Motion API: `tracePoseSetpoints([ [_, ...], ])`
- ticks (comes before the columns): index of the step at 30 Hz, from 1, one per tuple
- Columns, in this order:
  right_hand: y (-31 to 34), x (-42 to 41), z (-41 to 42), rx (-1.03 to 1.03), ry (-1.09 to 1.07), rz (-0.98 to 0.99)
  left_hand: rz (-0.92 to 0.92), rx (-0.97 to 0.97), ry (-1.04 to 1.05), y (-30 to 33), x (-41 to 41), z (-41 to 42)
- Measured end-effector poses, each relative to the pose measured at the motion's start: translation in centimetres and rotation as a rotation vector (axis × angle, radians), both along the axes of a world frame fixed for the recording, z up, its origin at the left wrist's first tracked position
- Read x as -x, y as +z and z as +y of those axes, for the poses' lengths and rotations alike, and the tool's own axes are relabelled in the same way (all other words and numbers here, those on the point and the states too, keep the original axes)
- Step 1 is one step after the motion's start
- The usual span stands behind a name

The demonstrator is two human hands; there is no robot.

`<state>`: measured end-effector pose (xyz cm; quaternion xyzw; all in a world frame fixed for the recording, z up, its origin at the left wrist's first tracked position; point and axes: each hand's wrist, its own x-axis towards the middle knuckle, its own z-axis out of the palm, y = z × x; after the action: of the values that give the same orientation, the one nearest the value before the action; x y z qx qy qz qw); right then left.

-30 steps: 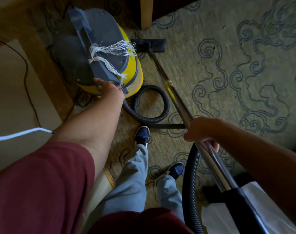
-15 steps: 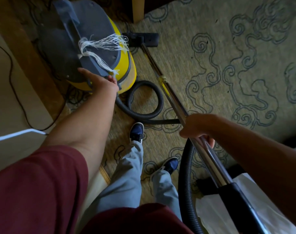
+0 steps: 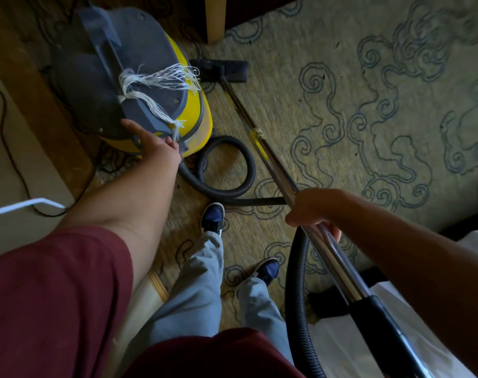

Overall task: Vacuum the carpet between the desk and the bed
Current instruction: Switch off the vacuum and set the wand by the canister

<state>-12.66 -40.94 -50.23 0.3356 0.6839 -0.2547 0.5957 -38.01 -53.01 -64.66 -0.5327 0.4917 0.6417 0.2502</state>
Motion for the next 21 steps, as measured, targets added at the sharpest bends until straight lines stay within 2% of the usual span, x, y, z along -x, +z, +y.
tracePoseSetpoints([
  [3,-0.4,-1.0,-0.1,-0.110,0.020,0.091,-0.023,-0.003,-0.248,0.0,0.2,-2.3],
  [6,0.1,-1.1,0.3,-0.254,-0.031,0.191,0.067,0.258,-0.494,0.6,0.9,-4.6],
  [8,0.9,-0.5,0.8,-0.262,-0.081,0.258,0.169,0.408,-0.620,1.6,2.0,-5.6],
  [13,2.5,2.3,1.5,-0.221,-0.239,0.401,0.323,0.423,-0.862,4.3,4.7,-4.1],
  [16,3.7,3.5,1.5,-0.172,-0.242,0.518,0.374,0.469,-1.027,6.4,4.6,-2.7],
  [21,5.2,3.6,2.4,-0.151,-0.382,0.482,0.373,0.496,-1.254,8.8,4.1,-0.3],
])
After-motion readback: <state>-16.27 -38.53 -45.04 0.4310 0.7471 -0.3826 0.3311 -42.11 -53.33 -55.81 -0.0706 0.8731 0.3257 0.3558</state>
